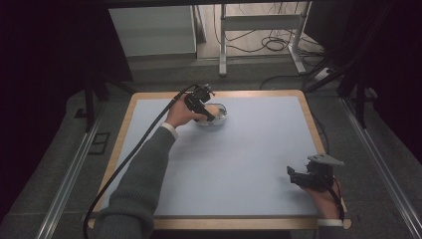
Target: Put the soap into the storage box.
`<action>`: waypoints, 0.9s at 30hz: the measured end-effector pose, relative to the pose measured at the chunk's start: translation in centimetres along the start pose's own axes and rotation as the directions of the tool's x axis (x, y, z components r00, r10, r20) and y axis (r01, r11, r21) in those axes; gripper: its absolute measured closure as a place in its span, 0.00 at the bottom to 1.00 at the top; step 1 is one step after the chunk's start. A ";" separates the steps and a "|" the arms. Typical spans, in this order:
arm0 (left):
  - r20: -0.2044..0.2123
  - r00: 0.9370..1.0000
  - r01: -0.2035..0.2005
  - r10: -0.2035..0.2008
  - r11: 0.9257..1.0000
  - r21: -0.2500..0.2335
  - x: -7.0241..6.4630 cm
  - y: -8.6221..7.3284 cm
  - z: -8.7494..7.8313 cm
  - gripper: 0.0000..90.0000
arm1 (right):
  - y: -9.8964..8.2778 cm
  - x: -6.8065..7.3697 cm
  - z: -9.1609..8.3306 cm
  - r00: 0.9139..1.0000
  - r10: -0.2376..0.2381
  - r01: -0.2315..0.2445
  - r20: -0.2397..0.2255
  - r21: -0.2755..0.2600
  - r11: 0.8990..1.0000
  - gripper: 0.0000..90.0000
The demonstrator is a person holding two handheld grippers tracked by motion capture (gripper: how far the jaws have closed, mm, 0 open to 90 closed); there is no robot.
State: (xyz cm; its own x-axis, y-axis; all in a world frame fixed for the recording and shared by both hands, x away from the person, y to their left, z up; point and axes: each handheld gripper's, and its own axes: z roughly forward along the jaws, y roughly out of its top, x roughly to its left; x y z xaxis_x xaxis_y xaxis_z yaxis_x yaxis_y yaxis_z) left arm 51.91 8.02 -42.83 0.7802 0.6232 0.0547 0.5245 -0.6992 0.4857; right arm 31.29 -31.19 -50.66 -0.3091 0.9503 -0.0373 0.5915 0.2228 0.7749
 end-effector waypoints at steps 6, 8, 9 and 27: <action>0.006 1.000 0.003 -0.003 1.000 0.005 0.4 0.6 0.7 0.36 | -0.1 -0.1 0.1 1.000 0.003 -0.003 -0.001 0.005 1.000 0.11; 0.010 1.000 0.000 0.000 1.000 0.006 0.5 0.9 1.0 0.36 | -0.1 -0.2 0.1 1.000 0.003 -0.003 0.002 0.007 1.000 0.11; 0.013 1.000 0.004 -0.004 1.000 0.003 0.6 1.0 1.1 0.36 | -0.1 -0.2 0.1 1.000 0.005 -0.005 0.002 0.007 1.000 0.11; 0.026 1.000 0.006 -0.008 0.999 0.046 1.6 1.5 3.3 0.36 | -0.2 -0.3 0.2 1.000 0.004 -0.004 0.001 0.008 1.000 0.11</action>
State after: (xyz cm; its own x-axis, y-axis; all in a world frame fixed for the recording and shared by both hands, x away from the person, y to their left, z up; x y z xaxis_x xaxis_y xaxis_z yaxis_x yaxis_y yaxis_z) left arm 55.10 6.79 -44.85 0.7848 0.6191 0.0281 0.5446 -0.7106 0.4455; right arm 31.42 -31.45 -50.91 -0.3060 0.9514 -0.0344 0.5991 0.2205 0.7697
